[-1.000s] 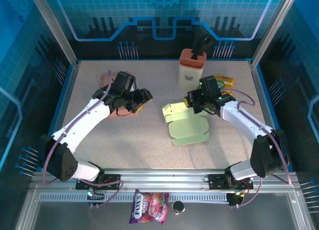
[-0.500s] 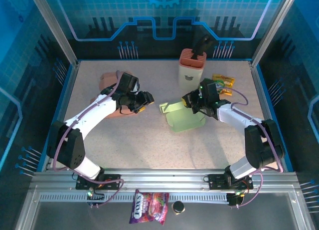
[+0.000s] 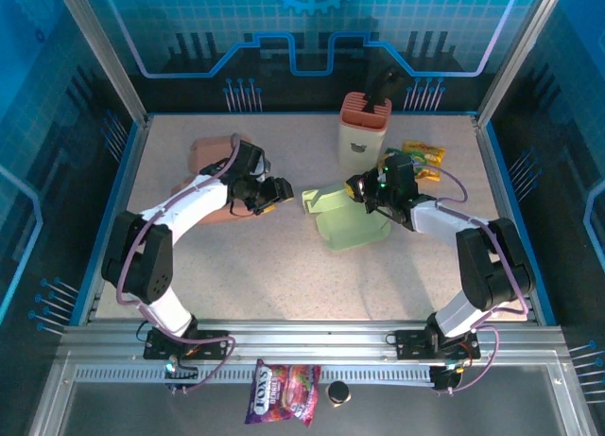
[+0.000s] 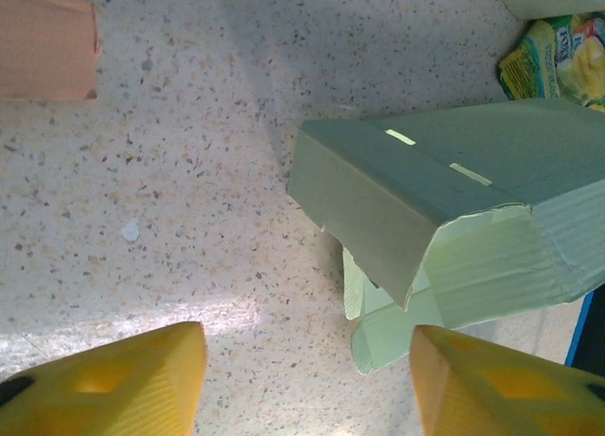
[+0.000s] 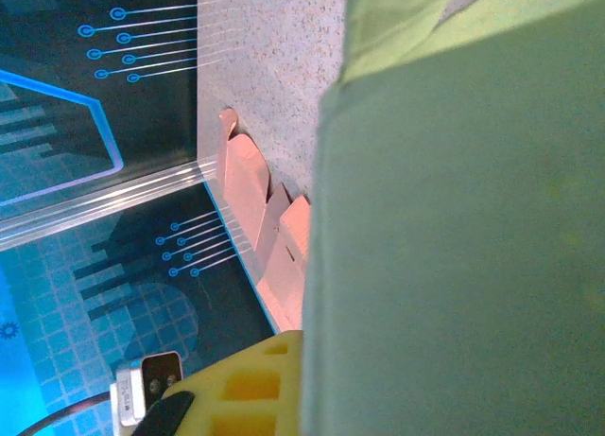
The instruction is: Fold the paper box
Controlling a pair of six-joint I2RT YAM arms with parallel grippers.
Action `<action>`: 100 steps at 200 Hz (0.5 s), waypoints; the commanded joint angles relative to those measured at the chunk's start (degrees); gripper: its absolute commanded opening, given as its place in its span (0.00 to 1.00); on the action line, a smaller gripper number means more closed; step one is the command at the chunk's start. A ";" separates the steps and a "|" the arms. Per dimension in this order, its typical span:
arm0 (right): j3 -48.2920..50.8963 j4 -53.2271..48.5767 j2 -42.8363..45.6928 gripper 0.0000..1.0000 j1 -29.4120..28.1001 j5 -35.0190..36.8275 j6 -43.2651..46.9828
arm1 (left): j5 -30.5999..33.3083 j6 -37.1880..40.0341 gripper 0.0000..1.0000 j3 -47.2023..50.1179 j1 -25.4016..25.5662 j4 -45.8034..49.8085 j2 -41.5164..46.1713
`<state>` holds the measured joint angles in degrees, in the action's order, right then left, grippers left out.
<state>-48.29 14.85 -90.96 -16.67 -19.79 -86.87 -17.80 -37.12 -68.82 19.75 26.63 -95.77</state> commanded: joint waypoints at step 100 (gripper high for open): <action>-11.37 -33.62 6.67 0.00 1.24 -8.68 7.66 | -5.20 -3.38 0.62 -16.53 2.21 -0.07 -16.54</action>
<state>-54.13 -4.91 -86.35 -16.32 -24.10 -83.59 -20.12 -40.01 -82.89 20.21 25.76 -110.72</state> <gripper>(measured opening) 0.066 0.631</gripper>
